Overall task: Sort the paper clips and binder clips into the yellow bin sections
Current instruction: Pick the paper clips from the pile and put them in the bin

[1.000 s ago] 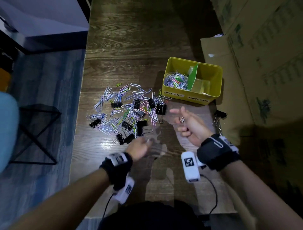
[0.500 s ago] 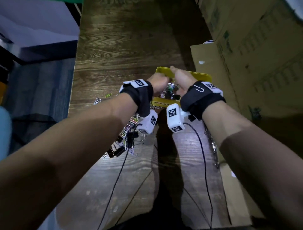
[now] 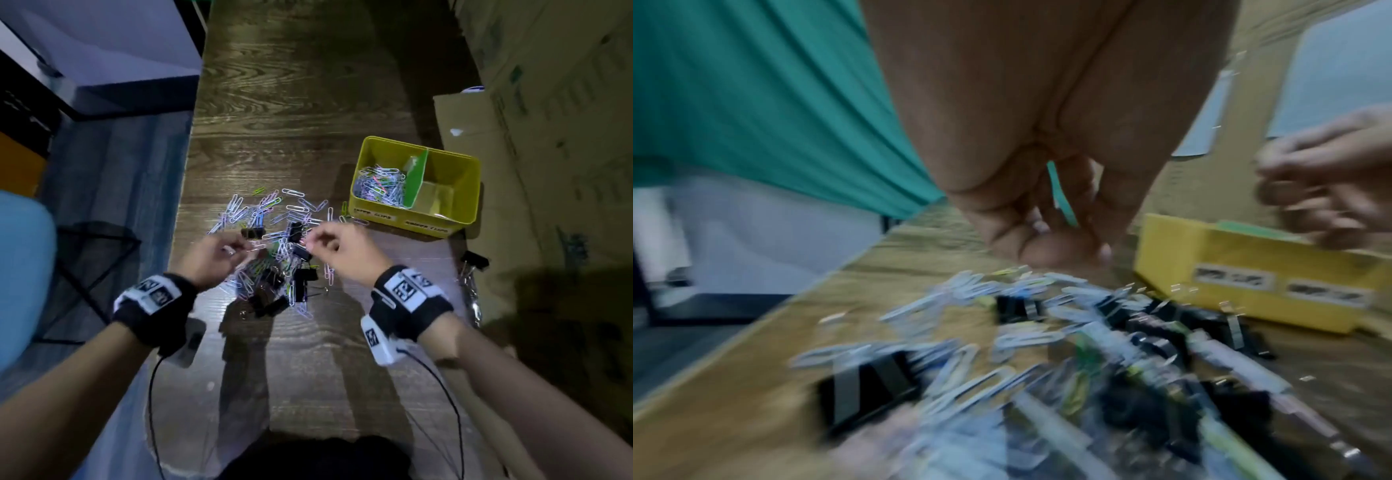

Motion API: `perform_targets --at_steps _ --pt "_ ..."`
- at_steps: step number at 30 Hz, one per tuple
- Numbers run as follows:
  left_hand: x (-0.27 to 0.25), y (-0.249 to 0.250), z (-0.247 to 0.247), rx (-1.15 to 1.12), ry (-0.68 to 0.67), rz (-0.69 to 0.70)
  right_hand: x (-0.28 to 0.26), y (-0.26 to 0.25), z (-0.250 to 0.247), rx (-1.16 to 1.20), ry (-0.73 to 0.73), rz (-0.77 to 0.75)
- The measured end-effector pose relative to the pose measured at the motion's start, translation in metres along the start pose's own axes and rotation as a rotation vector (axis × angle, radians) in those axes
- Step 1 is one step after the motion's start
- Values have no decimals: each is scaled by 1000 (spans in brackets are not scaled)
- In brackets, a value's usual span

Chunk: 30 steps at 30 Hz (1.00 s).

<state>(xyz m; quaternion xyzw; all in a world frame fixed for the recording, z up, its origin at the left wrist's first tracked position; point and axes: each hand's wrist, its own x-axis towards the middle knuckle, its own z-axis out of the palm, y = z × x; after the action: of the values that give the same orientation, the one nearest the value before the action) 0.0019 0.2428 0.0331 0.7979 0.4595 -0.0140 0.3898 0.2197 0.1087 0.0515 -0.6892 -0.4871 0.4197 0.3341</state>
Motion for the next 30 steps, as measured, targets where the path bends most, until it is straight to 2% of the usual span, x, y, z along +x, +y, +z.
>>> perform_targets --at_steps 2,4,8,12,17,21,24,26,28,30 --pt "-13 -36 -12 47 213 -73 -2 -5 26 -92 -95 -36" --pt "-23 -64 -19 137 308 -103 2 -11 49 -171 -155 -61" --pt "-25 -95 -12 221 169 -33 12 -17 95 -476 -312 -145" --pt "-15 -105 1 269 149 -33 11 -14 140 -701 -413 -235" --pt "-13 -110 3 244 148 23 7 -1 163 -846 -390 -311" --pt "-12 -117 -15 145 221 116 -1 15 157 -919 -317 -270" --pt "24 -113 -38 151 272 157 -3 27 150 -883 -205 -246" --pt "59 -106 -51 198 294 193 -2 29 148 -800 -181 -211" --pt "91 -97 -58 218 283 190 4 21 146 -796 -193 -231" --pt "113 -89 -60 234 227 162 17 5 142 -821 -272 -277"
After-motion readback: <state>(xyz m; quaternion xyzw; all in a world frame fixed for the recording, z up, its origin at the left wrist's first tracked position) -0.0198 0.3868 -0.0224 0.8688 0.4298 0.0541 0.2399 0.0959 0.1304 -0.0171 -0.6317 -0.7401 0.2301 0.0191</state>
